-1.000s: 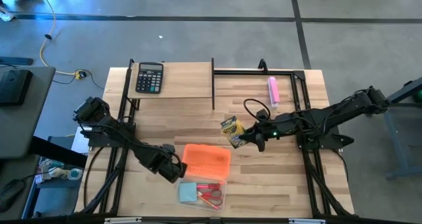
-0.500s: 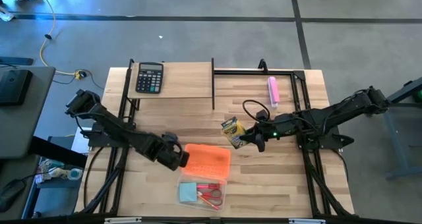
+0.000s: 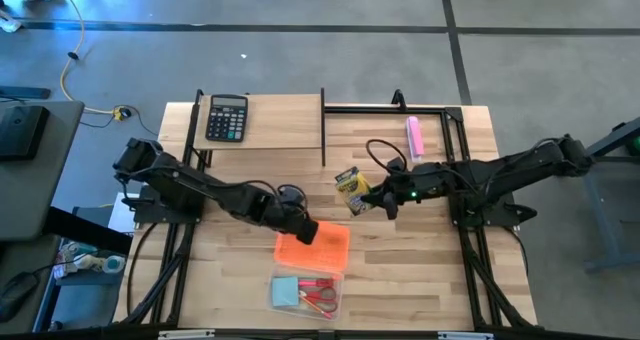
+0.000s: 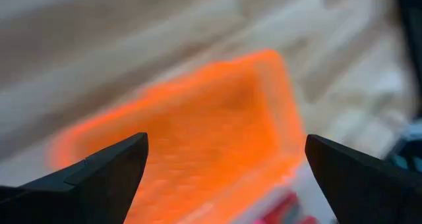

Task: Pack school essentials
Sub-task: Put the yellow crayon box in the orange supply box

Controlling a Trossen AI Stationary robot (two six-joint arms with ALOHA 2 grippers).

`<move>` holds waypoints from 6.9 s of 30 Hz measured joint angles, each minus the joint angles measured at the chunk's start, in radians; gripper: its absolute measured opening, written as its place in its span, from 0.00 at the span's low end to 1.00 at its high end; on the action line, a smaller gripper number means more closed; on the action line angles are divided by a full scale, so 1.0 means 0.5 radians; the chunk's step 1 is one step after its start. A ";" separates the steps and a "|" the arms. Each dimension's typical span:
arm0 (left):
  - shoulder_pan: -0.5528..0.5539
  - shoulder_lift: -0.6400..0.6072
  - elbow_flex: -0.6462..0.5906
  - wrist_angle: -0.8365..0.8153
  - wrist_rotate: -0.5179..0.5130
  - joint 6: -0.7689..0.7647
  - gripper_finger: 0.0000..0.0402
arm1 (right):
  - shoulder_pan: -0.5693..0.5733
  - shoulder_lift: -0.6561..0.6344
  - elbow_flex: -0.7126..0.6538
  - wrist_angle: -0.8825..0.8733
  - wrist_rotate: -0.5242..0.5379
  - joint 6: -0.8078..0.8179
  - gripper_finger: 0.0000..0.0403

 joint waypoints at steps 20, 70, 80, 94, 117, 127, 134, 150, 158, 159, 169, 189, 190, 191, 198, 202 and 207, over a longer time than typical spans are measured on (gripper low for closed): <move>0.091 0.428 0.000 0.384 0.238 0.097 0.99 | -0.068 0.000 0.000 -0.040 -0.077 -0.007 0.26; 0.451 0.324 0.004 0.125 0.147 0.321 0.99 | 0.032 -0.047 0.038 -0.119 -0.181 -0.116 0.26; 0.478 0.163 0.003 0.022 0.046 0.424 0.99 | 0.159 -0.047 0.172 -0.257 -0.180 -0.304 0.26; 0.570 -0.248 0.001 -0.433 -0.238 0.682 0.99 | 0.270 0.173 0.178 0.048 -0.189 -0.190 0.26; 0.254 -0.880 -0.013 -1.028 -0.474 0.843 0.99 | 0.284 0.891 0.425 0.815 -0.239 0.178 0.26; 0.196 -0.943 -0.112 -1.024 -0.468 0.807 0.99 | 0.230 1.200 0.991 0.010 -0.620 -0.097 0.26; 0.196 -0.942 -0.112 -1.028 -0.389 0.892 0.99 | 0.183 1.343 1.050 0.002 -0.982 -0.150 0.26; 0.196 -0.942 -0.112 -0.993 -0.299 0.912 0.99 | 0.162 1.780 1.052 0.199 -1.241 -0.238 0.26; 0.196 -0.941 -0.112 -0.993 -0.271 0.913 0.99 | 0.124 1.862 1.052 0.198 -1.310 -0.346 0.26; 0.196 -0.941 -0.112 -0.993 -0.270 0.912 0.99 | 0.118 1.872 1.052 0.197 -1.329 -0.354 0.26; 0.196 -0.940 -0.111 -0.991 -0.271 0.949 0.99 | 0.100 1.888 1.051 0.183 -1.414 -0.451 0.26; 0.196 -0.940 -0.111 -0.990 -0.271 0.949 0.99 | 0.049 1.878 1.051 0.019 -1.366 -0.390 0.44; 0.196 -0.940 -0.111 -0.990 -0.271 0.949 0.99 | 0.047 1.869 1.051 0.014 -1.373 -0.388 0.44; 0.196 -0.940 -0.111 -0.990 -0.271 0.949 0.99 | 0.046 1.857 1.051 0.013 -1.375 -0.385 0.44; 0.196 -0.940 -0.111 -0.989 -0.271 0.996 0.99 | 0.047 1.820 1.051 -0.034 -1.330 -0.296 0.44; 0.196 -0.940 -0.111 -0.988 -0.283 1.001 0.99 | 0.035 1.817 1.051 -0.102 -1.328 -0.243 0.44; 0.196 -0.940 -0.111 -0.988 -0.296 1.001 0.99 | 0.035 1.791 1.051 -0.086 -1.217 -0.228 0.44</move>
